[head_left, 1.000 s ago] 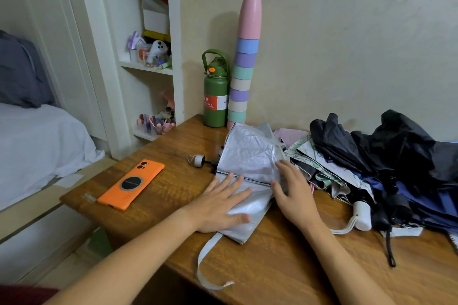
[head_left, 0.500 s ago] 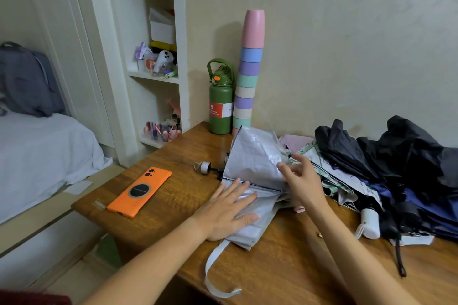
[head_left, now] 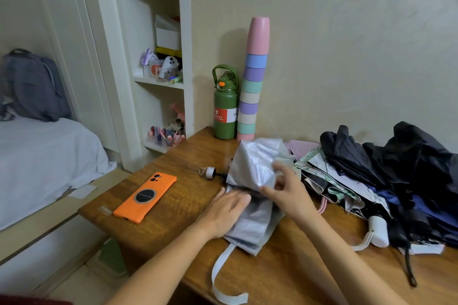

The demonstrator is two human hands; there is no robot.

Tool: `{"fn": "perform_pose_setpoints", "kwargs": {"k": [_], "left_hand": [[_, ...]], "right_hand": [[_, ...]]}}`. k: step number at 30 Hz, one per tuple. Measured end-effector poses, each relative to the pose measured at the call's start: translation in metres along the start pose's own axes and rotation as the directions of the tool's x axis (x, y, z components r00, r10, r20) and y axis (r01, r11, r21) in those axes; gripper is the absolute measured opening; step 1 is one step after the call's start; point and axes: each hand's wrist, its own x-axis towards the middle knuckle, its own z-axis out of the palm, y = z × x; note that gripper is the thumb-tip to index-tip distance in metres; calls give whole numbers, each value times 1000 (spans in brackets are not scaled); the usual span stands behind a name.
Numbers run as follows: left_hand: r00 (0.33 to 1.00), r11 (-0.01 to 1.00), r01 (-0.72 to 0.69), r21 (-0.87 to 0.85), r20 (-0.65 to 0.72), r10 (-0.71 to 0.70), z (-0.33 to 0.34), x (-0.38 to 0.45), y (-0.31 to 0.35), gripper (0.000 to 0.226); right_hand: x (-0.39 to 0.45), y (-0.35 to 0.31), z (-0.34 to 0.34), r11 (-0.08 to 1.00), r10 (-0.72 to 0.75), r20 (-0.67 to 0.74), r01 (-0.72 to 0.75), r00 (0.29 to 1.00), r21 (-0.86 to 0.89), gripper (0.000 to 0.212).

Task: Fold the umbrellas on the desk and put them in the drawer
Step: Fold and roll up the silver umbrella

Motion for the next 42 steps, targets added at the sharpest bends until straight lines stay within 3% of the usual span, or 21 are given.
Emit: {"fn": "perform_pose_setpoints", "kwargs": {"k": [2,4,6,9,13,16,18,22,24,30,34,37,42], "left_hand": [[994,988,32,-152,-100,-47,-3,-1,0,50],[943,994,-25,-102,-332,-11,-3,0,-5,54],[869,996,-52,-71,-495,10,-2,0,-19,38],[860,992,-36,-122,-509,-31,-3,-1,-24,15],[870,994,-100,-37,-488,69,0,-1,-29,30],[874,989,-138,49,-463,145,2,1,-31,33],[878,981,-175,79,-438,192,3,0,-28,27],[871,977,-191,-100,-475,122,1,-5,-21,31],[839,975,-179,-131,-538,82,-2,-7,-19,31],[777,961,-241,-135,-620,107,-7,-8,-21,43],[819,929,-243,-278,-573,42,-11,-9,-19,40],[867,935,-213,-282,-497,47,-10,-7,-21,40],[879,957,-214,-197,-466,100,-10,-5,-24,15]], "right_hand": [[-24,4,0,994,-73,28,75,997,-83,48],[-41,10,0,983,-116,66,124,991,-134,36],[-47,14,1,980,-142,96,154,985,-127,25],[-45,13,4,988,-151,112,154,982,-22,24],[-46,16,12,981,22,3,-22,1000,191,63],[-46,11,9,873,133,-2,-116,991,474,83],[-46,4,1,811,117,12,-102,993,577,85],[-48,-1,-8,901,-115,97,63,989,429,49],[-51,1,-9,914,-163,140,97,977,393,37],[-52,-1,-17,963,-244,412,270,878,-4,39],[-53,0,-16,933,-223,485,329,845,-145,33],[-52,3,-9,894,-321,405,415,856,-169,23],[-54,4,-1,828,-522,92,529,848,-184,19]]}}
